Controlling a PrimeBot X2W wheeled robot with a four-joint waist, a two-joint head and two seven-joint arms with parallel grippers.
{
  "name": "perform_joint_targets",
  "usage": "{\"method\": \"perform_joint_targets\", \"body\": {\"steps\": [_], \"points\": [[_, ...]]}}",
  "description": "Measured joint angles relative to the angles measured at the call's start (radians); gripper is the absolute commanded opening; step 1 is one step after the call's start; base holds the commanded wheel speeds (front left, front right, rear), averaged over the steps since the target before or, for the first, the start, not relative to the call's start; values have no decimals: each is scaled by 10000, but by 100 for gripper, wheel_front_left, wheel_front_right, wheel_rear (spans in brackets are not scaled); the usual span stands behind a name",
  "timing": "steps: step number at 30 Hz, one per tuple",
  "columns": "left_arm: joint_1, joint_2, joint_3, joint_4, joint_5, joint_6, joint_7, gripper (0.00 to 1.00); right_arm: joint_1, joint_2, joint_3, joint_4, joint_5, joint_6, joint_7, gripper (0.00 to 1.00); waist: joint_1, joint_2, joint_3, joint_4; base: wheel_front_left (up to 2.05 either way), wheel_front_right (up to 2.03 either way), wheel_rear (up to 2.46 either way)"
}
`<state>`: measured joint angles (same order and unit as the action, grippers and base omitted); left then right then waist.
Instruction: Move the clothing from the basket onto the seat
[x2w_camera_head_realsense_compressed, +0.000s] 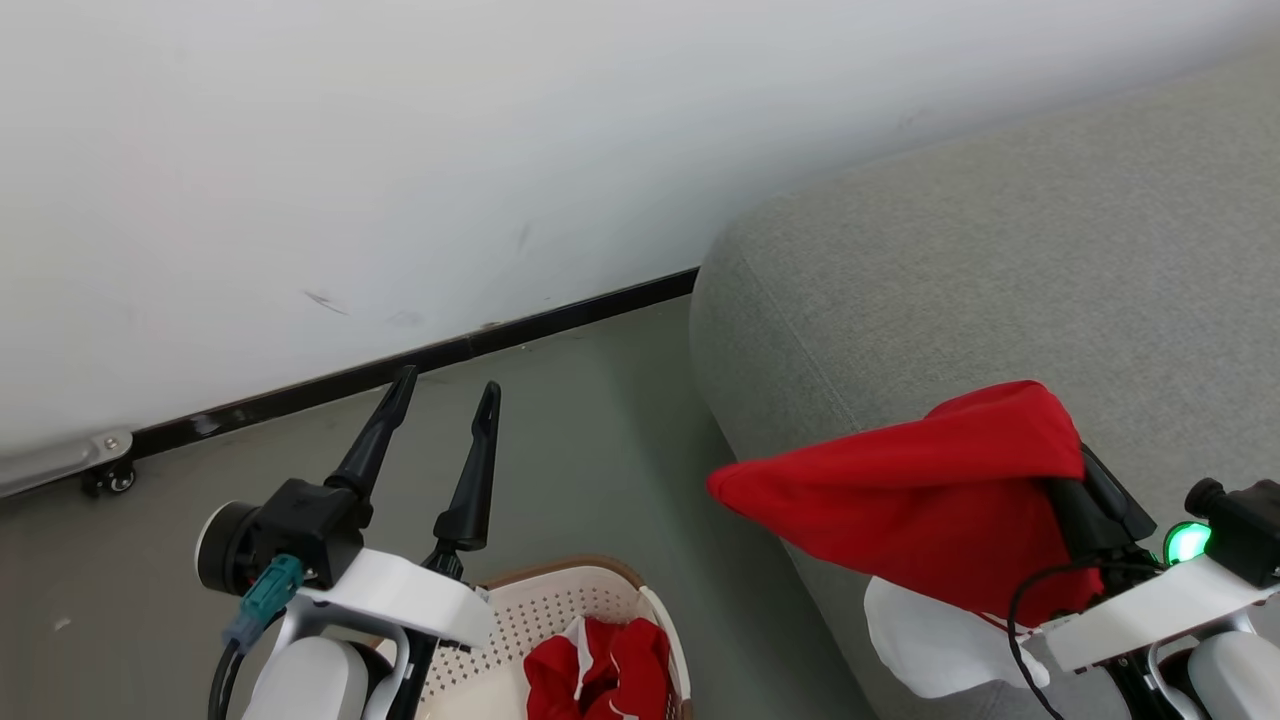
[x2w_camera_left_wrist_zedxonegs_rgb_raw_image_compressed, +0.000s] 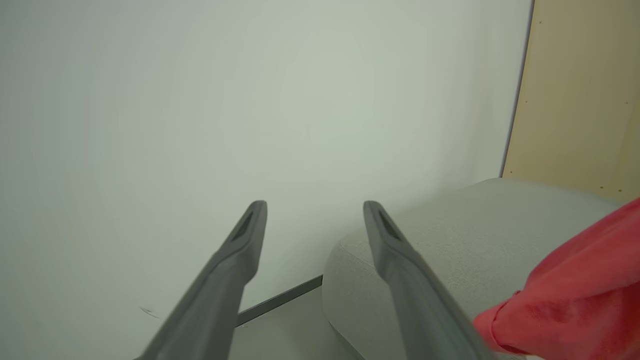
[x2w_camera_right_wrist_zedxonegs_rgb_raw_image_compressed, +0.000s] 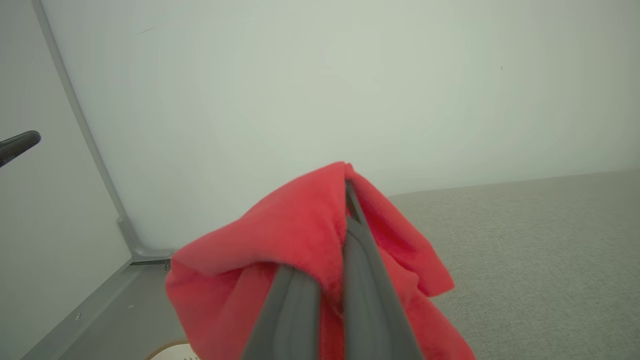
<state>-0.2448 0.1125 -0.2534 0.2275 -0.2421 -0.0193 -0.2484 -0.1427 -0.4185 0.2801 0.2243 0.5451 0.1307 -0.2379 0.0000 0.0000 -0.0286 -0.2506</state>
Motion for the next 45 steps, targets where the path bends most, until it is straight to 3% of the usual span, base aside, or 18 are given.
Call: {"method": "perform_joint_targets", "body": {"steps": [11, 22, 32, 45], "points": [[211, 6, 182, -123, 92, 13, -73, 100, 406, 359, -522, -685, -589, 0, 364, 0, 0, 0, 57, -590, 0, 0, 0], [556, 59, 424, -288, 196, 121, -73, 100, 239, 320, -880, -1256, -1212, 0, 901, 0, 0, 0, 268, -940, 0, 0, 0], [581, 284, 915, -771, 399, 472, -73, 100, -1697, 73, -1942, -1172, -1127, 0, 1323, 0, 0, 0, 730, -820, 0, 0, 0], [625, 769, 1386, -1567, 677, 809, -73, 100, -4298, -581, -2196, 33, -1214, 0, 2332, 0, 0, 0, 1621, -284, 0, 0, 0]]}}
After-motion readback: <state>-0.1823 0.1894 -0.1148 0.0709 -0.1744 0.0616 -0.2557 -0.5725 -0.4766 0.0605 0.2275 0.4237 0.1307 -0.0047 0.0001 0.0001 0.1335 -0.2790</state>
